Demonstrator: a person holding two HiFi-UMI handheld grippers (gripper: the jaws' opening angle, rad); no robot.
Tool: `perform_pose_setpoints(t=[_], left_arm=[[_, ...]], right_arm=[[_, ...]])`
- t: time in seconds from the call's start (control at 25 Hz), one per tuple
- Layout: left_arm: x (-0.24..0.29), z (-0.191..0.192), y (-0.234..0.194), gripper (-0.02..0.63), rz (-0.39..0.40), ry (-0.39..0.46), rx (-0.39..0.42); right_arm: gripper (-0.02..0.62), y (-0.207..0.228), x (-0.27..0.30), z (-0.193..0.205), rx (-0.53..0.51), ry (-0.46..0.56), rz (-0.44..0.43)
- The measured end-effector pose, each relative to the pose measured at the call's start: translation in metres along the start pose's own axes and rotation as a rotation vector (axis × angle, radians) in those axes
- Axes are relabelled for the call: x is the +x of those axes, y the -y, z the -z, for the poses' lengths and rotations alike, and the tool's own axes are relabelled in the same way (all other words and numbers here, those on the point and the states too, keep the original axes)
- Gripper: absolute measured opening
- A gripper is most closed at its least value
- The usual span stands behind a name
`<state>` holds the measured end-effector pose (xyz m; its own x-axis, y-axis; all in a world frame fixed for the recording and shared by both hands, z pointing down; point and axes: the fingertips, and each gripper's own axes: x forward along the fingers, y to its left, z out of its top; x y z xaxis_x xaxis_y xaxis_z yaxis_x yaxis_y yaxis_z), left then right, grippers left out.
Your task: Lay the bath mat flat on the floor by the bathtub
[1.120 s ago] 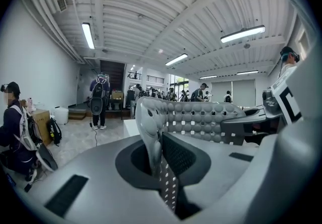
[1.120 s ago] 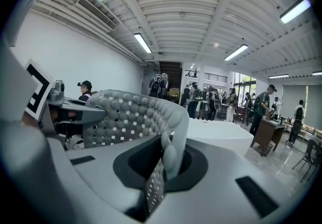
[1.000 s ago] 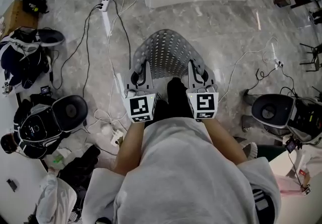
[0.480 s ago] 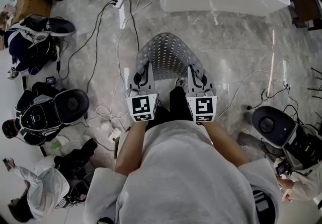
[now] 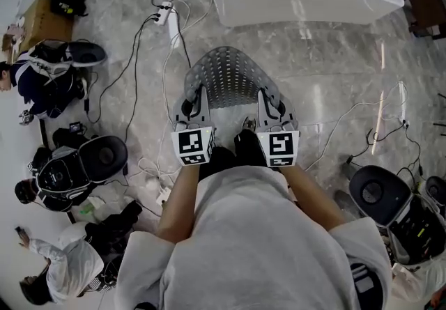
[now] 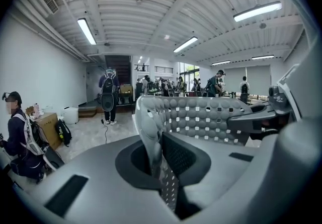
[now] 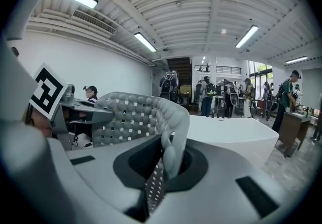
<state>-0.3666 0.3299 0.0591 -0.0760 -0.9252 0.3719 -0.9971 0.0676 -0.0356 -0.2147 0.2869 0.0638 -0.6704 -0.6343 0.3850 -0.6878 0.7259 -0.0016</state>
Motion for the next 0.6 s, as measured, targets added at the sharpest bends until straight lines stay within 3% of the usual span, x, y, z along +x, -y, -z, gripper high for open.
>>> perform_pose_setpoints(t=[0.2,0.6], left_arm=[[0.027,-0.002,-0.001,0.031,0.035,-0.013,-0.017],[0.091,-0.010,0.001,0.031,0.125,-0.040,0.072]], right_arm=[[0.021,0.016,0.014,0.003,0.018,0.002,0.018],[0.021,0.046,0.040,0.012,0.085,-0.035,0.089]])
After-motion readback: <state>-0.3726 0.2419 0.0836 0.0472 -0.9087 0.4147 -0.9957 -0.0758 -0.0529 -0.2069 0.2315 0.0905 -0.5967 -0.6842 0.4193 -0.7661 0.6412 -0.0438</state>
